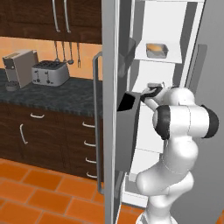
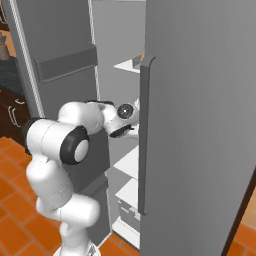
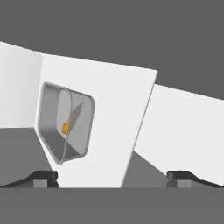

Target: Take the meat container that has the shrimp and place it on the second highest rack of the freezer. Then take the vegetable container that has the carrot and squash and place it on the highest rack of the freezer.

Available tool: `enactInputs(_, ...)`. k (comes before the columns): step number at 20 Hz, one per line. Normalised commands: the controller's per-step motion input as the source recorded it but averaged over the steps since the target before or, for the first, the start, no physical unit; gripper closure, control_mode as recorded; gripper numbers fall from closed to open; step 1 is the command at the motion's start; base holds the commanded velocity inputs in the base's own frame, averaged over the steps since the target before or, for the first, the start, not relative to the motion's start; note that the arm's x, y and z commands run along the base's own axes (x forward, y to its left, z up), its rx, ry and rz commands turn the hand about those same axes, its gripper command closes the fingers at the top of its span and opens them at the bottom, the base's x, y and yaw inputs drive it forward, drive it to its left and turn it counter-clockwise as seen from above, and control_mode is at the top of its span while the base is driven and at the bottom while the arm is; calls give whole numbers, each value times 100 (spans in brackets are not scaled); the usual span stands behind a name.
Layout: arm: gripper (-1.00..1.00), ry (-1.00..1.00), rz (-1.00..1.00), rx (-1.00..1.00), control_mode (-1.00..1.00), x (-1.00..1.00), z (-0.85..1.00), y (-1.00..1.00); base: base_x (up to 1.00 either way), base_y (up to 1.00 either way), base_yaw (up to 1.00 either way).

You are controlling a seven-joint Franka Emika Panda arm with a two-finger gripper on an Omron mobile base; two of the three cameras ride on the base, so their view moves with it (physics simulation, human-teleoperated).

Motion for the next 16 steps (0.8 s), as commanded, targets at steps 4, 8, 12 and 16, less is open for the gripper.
enactInputs(4, -100, -30, -9, 0, -100, -100, 100, 7, 0, 0, 0)
enactInputs(8, -100, -26, -13, 0, -100, -100, 100, 0, 0, 0, 0)
enactInputs(12, -100, -30, -11, 0, -100, -100, 100, 2, 0, 0, 0)
enactInputs(16, -100, -21, -14, -2, -100, -100, 100, 18, 0, 0, 0)
